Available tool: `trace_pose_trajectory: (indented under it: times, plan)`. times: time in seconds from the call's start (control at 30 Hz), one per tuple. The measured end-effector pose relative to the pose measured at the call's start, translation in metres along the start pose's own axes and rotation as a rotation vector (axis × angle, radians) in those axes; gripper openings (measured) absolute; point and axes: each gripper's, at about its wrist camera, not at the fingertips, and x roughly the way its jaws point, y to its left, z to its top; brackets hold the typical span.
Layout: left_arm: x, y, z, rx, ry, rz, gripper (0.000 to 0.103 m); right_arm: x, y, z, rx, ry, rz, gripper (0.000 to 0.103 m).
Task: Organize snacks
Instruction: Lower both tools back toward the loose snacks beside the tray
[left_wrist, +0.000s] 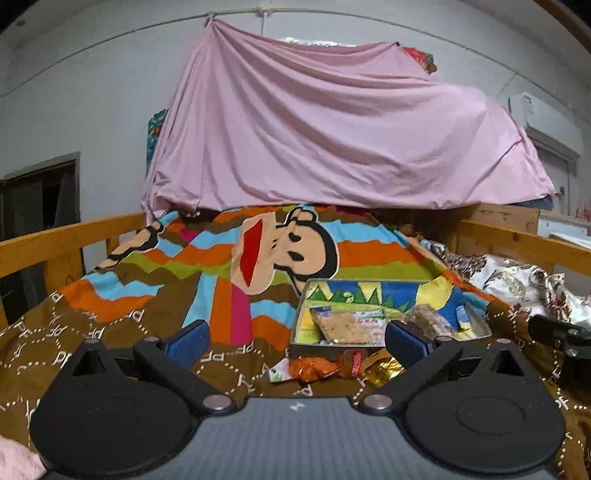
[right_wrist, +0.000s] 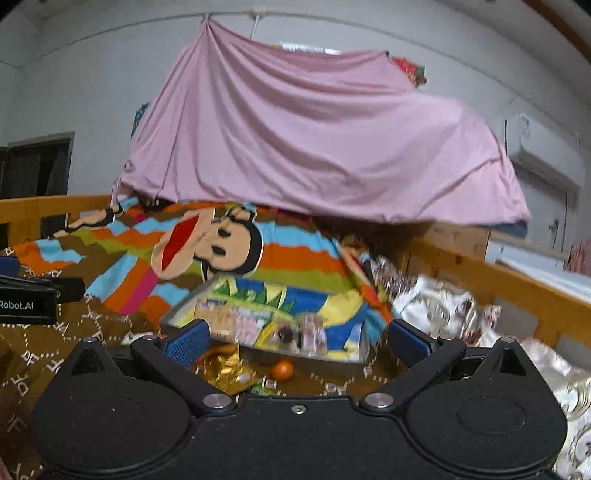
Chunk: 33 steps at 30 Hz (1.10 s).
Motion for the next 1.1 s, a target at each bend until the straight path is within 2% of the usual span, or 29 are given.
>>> trace_pose_trajectory:
  times: [0.17,0.3,0.37,0.47,0.7,0.8,0.9,1.1]
  plan:
    - [0.009,-0.007,-0.003,0.047,0.066,0.020,0.103,0.010,-0.003,-0.006,0.035,0.064,-0.006,0.102]
    - [0.019,-0.012,-0.007,0.078,0.166,0.046,0.103,0.024,-0.007,-0.011,0.081,0.127,-0.015,0.102]
    - [0.023,-0.009,-0.007,0.061,0.209,0.071,0.103,0.029,-0.010,-0.012,0.106,0.146,-0.030,0.102]
    - [0.025,0.000,-0.008,-0.006,0.247,0.055,0.103,0.037,-0.011,-0.012,0.127,0.175,-0.055,0.102]
    - [0.032,0.013,-0.008,-0.110,0.294,0.042,0.103,0.054,-0.011,-0.018,0.127,0.275,-0.101,0.102]
    - [0.034,0.016,-0.009,-0.152,0.302,0.000,0.103,0.065,-0.009,-0.019,0.136,0.317,-0.121,0.102]
    - [0.036,0.014,-0.009,-0.149,0.303,-0.039,0.103,0.073,-0.004,-0.018,0.132,0.335,-0.126,0.102]
    - [0.044,0.016,-0.008,-0.164,0.298,-0.049,0.103,0.085,0.017,-0.006,0.014,0.342,-0.110,0.102]
